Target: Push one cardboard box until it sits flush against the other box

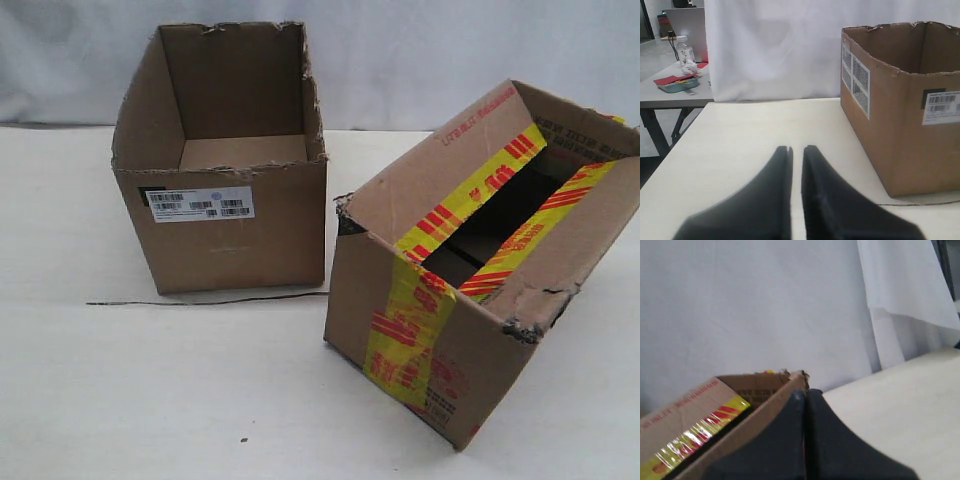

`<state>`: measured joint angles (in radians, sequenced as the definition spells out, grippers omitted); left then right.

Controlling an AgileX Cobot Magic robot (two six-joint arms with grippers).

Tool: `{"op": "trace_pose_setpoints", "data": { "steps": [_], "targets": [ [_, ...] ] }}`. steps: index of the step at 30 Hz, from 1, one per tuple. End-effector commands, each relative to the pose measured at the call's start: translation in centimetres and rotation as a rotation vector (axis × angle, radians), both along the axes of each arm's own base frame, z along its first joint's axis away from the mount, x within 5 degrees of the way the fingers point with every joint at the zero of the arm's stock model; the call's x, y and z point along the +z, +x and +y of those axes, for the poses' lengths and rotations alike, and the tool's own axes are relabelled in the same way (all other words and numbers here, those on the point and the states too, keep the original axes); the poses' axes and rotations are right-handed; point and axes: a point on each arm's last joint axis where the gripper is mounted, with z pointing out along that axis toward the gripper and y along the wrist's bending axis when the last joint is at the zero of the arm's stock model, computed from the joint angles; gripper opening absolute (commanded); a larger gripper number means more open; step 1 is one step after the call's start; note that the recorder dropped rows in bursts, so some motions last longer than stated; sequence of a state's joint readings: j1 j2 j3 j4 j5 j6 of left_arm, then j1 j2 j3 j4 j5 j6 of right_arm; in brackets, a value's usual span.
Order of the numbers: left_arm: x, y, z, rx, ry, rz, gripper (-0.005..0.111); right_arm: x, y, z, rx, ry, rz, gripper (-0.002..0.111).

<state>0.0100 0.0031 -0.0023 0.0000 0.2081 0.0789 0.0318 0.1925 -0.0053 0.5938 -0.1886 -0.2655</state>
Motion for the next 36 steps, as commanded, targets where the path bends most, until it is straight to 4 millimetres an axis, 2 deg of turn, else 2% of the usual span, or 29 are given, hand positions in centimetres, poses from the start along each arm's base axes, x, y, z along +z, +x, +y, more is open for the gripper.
{"op": "trace_pose_setpoints", "data": {
  "steps": [1,3,9,14,20,26,29,36],
  "targets": [
    [0.0,0.0,0.0,-0.001,-0.006,-0.009,0.000,-1.4,2.4,-0.5,-0.063,-0.038,0.186,0.000],
    [0.0,0.0,0.0,-0.001,-0.006,-0.009,0.000,-2.0,4.3,-0.7,-0.089,-0.055,0.300,0.000],
    [0.0,0.0,0.0,-0.001,-0.006,-0.009,0.000,-3.3,9.3,-1.4,-0.172,-0.093,0.458,0.000],
    [0.0,0.0,0.0,-0.001,-0.006,-0.009,0.000,-4.1,14.1,-1.5,-0.191,-0.147,0.523,0.000],
    [0.0,0.0,0.0,-0.001,-0.006,-0.009,0.000,-6.6,17.4,-2.0,-0.247,-0.174,0.584,0.000],
    [0.0,0.0,0.0,-0.001,-0.006,-0.009,0.000,-8.8,20.8,-1.4,-0.182,-0.174,0.688,0.000],
    [0.0,0.0,0.0,-0.001,-0.006,-0.009,0.000,-9.5,22.7,-0.9,-0.119,-0.194,0.714,0.000],
    [0.0,0.0,0.0,-0.001,-0.006,-0.009,0.000,-10.5,27.4,-0.5,-0.092,-0.200,0.697,0.000]
  ]
}}
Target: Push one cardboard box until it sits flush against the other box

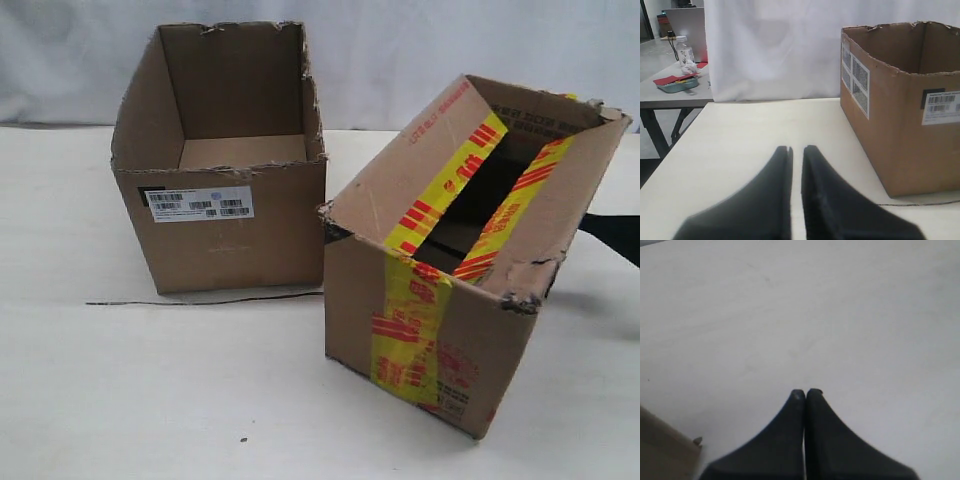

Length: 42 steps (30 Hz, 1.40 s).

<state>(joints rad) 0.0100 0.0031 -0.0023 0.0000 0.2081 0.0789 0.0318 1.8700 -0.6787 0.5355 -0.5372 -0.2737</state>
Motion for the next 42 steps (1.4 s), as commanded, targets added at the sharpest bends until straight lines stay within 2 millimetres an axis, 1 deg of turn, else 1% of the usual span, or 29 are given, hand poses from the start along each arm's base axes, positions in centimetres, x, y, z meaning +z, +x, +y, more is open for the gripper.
{"op": "trace_pose_setpoints", "data": {
  "steps": [1,8,11,15,19,22,25,28,30,32,34,35,36,37,39,40,41,42],
  "targets": [
    [0.0,0.0,0.0,-0.001,-0.006,-0.009,0.000,-0.5,3.0,0.2,0.036,0.006,0.004,0.000],
    [0.0,0.0,0.0,-0.001,-0.006,-0.009,0.000,-1.6,7.9,1.0,0.088,0.054,0.046,0.000],
    [0.0,0.0,0.0,-0.001,-0.006,-0.009,0.000,-1.3,9.4,1.4,0.132,0.064,0.068,0.000],
    [0.0,0.0,0.0,-0.001,-0.006,-0.009,0.000,-0.5,10.0,1.6,0.148,0.084,0.075,0.000],
    [0.0,0.0,0.0,-0.001,-0.006,-0.009,0.000,1.2,10.0,1.8,0.183,0.071,0.068,0.000],
    [0.0,0.0,0.0,-0.001,-0.006,-0.009,0.000,3.2,9.5,1.5,0.207,0.072,0.073,0.000],
    [0.0,0.0,0.0,-0.001,-0.006,-0.009,0.000,6.2,8.7,0.6,0.201,0.106,0.059,0.000],
    [0.0,0.0,0.0,-0.001,-0.006,-0.009,0.000,9.8,6.8,-0.7,0.184,0.135,0.033,0.000],
    [0.0,0.0,0.0,-0.001,-0.006,-0.009,0.000,11.8,4.7,-1.5,0.165,0.145,0.010,0.000],
    [0.0,0.0,0.0,-0.001,-0.006,-0.009,0.000,12.7,2.4,-1.8,0.126,0.160,-0.022,0.000],
    [0.0,0.0,0.0,-0.001,-0.006,-0.009,0.000,13.5,0.0,-1.8,0.078,0.190,-0.076,0.000],
    [0.0,0.0,0.0,-0.001,-0.006,-0.009,0.000,13.8,-1.7,-1.8,0.062,0.192,-0.101,0.000],
    [0.0,0.0,0.0,-0.001,-0.006,-0.009,0.000,14.0,-2.7,-1.6,0.049,0.203,-0.120,0.000],
    [0.0,0.0,0.0,-0.001,-0.006,-0.009,0.000,14.4,-3.9,-1.3,0.047,0.212,-0.146,0.000],
    [0.0,0.0,0.0,-0.001,-0.006,-0.009,0.000,14.6,-6.7,-0.4,0.075,0.204,-0.166,0.000],
    [0.0,0.0,0.0,-0.001,-0.006,-0.009,0.000,14.4,-7.9,0.0,0.089,0.200,-0.170,0.000],
    [0.0,0.0,0.0,-0.001,-0.006,-0.009,0.000,14.6,-9.3,0.6,0.113,0.193,-0.206,0.000],
    [0.0,0.0,0.0,-0.001,-0.006,-0.009,0.000,14.3,-10.5,1.0,0.125,0.188,-0.221,0.000]
  ]
}}
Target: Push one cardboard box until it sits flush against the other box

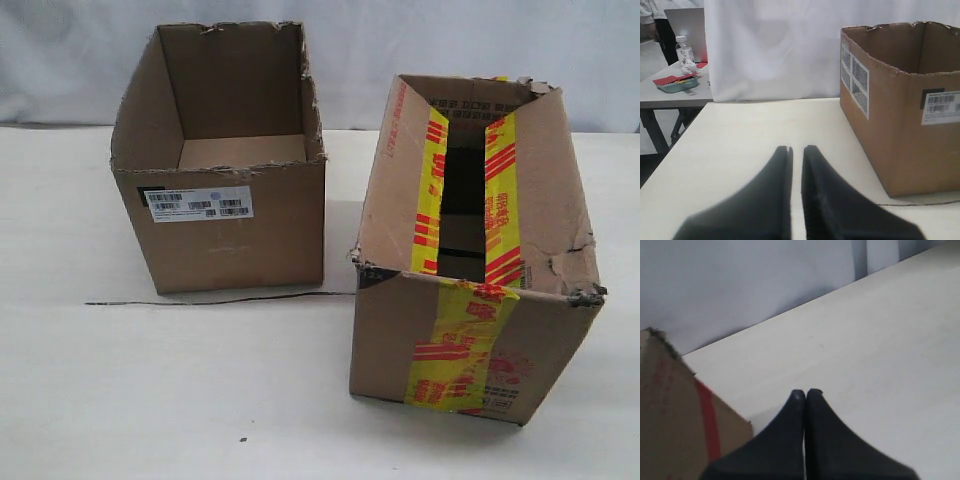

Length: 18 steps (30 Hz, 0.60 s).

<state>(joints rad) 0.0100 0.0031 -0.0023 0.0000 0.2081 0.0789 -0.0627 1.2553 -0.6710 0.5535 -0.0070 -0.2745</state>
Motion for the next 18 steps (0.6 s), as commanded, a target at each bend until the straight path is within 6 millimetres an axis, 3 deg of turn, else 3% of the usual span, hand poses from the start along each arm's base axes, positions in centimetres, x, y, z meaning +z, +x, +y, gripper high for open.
{"op": "trace_pose_setpoints", "data": {
  "steps": [1,5,8,11,18],
  "targets": [
    [0.0,0.0,0.0,-0.001,-0.006,-0.009,0.000,-0.2,-4.9,1.7,0.041,-0.028,-0.109,0.000],
    [0.0,0.0,0.0,-0.001,-0.006,-0.009,0.000,-1.2,-7.5,1.6,0.015,-0.110,-0.229,0.000],
    [0.0,0.0,0.0,-0.001,-0.006,-0.009,0.000,-2.7,-7.4,0.5,-0.085,-0.128,-0.205,0.000],
    [0.0,0.0,0.0,-0.001,-0.006,-0.009,0.000,-4.9,-5.7,-0.3,-0.124,-0.155,-0.088,0.000],
    [0.0,0.0,0.0,-0.001,-0.006,-0.009,0.000,-11.1,1.6,0.2,-0.051,-0.168,0.206,0.000]
  ]
}}
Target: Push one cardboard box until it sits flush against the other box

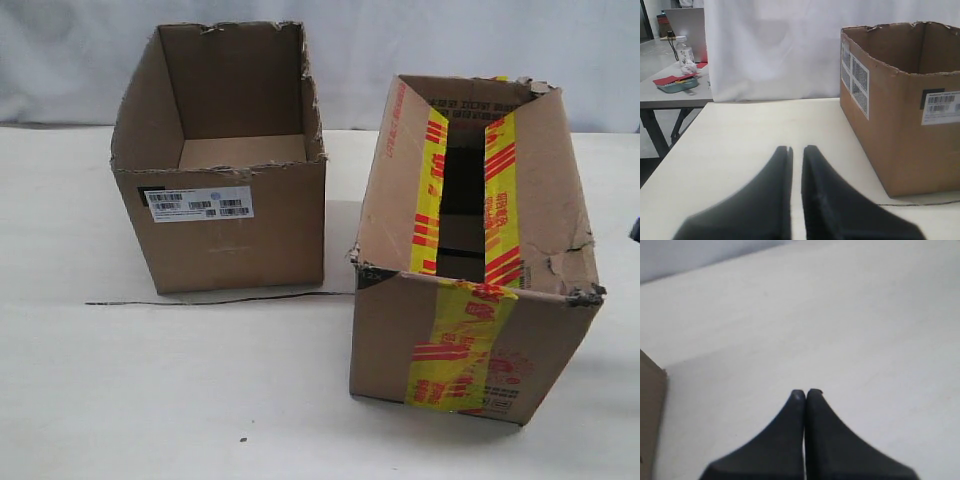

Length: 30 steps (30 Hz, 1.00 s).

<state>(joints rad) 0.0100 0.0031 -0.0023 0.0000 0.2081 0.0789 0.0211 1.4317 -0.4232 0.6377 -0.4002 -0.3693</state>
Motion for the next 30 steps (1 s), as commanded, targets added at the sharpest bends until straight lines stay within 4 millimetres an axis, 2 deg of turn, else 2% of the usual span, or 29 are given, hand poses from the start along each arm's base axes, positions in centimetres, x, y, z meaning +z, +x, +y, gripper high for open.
{"op": "trace_pose_setpoints", "data": {
  "steps": [1,6,10,20,26,29,30],
  "targets": [
    [0.0,0.0,0.0,-0.001,-0.006,-0.009,0.000,-3.1,4.3,0.3,0.054,-0.012,0.128,0.000],
    [0.0,0.0,0.0,-0.001,-0.006,-0.009,0.000,-5.2,8.0,0.6,0.062,0.030,0.179,0.000],
    [0.0,0.0,0.0,-0.001,-0.006,-0.009,0.000,-6.1,10.0,1.3,0.111,0.040,0.220,0.000],
    [0.0,0.0,0.0,-0.001,-0.006,-0.009,0.000,-7.0,14.1,5.2,0.214,0.036,0.188,0.000],
    [0.0,0.0,0.0,-0.001,-0.006,-0.009,0.000,-7.4,18.4,6.2,0.252,0.084,0.195,0.000],
    [0.0,0.0,0.0,-0.001,-0.006,-0.009,0.000,-7.0,19.2,6.5,0.277,0.103,0.214,0.000],
    [0.0,0.0,0.0,-0.001,-0.006,-0.009,0.000,-6.2,19.1,6.2,0.277,0.114,0.216,0.000]
  ]
}}
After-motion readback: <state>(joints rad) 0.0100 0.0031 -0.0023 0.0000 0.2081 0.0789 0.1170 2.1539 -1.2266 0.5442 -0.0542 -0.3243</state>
